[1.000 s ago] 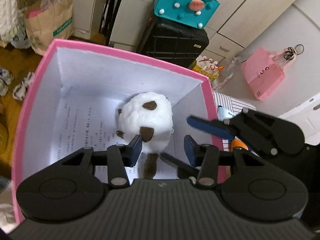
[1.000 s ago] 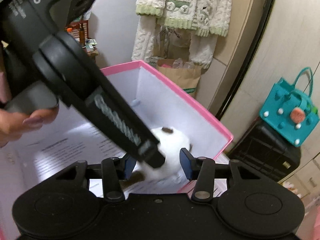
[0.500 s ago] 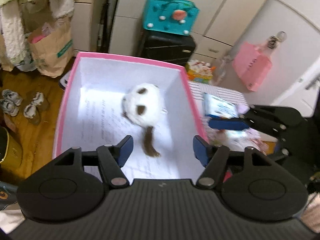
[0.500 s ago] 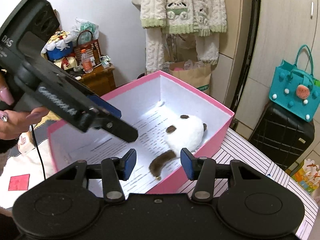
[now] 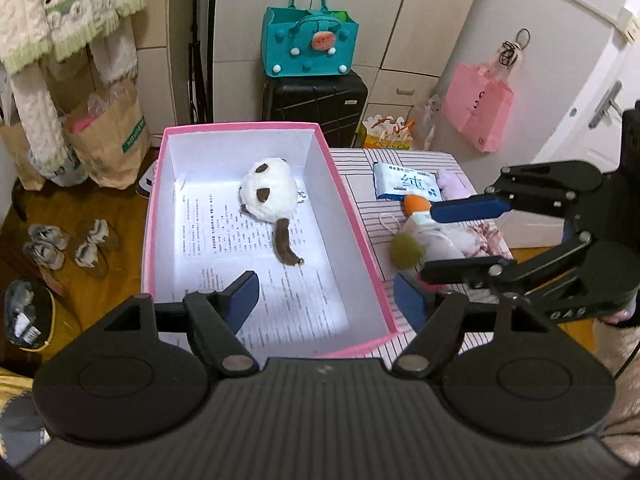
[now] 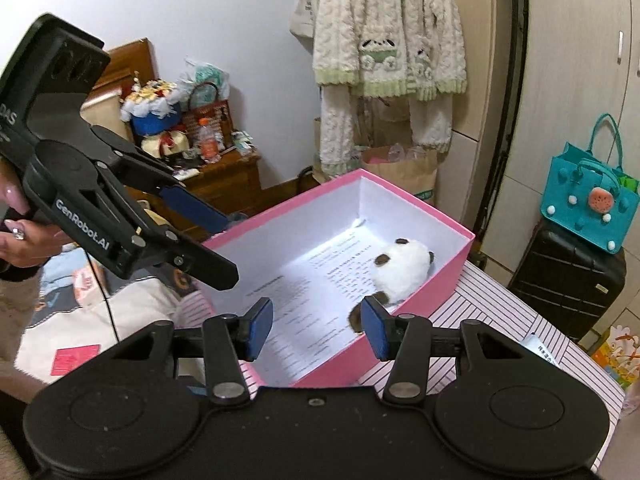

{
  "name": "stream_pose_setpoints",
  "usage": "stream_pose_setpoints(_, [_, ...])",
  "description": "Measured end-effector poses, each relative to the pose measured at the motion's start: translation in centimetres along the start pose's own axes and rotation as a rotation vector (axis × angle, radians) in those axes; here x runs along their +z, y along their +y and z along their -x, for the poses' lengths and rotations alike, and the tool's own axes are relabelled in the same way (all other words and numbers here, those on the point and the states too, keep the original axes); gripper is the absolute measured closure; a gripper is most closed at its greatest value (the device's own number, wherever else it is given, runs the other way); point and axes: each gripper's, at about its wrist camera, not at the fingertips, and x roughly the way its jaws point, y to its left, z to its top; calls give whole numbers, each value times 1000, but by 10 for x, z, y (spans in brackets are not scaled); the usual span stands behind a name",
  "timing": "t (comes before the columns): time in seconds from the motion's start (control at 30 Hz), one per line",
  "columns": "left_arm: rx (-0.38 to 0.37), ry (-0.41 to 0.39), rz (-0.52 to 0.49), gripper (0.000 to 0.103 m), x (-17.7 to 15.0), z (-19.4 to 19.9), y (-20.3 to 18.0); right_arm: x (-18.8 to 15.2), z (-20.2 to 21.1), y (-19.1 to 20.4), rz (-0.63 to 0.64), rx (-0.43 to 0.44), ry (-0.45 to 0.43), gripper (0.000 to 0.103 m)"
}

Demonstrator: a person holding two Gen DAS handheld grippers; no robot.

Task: Organize soft objects
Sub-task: 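Move the left tool back toward the pink knitted heart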

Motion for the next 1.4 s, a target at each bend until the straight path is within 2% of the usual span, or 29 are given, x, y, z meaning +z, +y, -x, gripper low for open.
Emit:
stream_pose_setpoints(0.27, [26, -22, -79, 24, -23, 24, -28, -18, 40, 15, -1, 25, -36, 48])
stream_pose_setpoints(0.7, [21, 2, -222, 21, -65, 26, -84, -73, 84, 38, 13, -24, -46, 44])
stream_pose_setpoints(1.2, [-71, 107, -318, 21, -91, -15, -133, -145, 107, 38, -19, -108, -7, 40])
stream_pose_setpoints(1.4, [-101, 75, -349, 23, -92, -40, -145, -176, 100, 17, -91, -123, 8, 39])
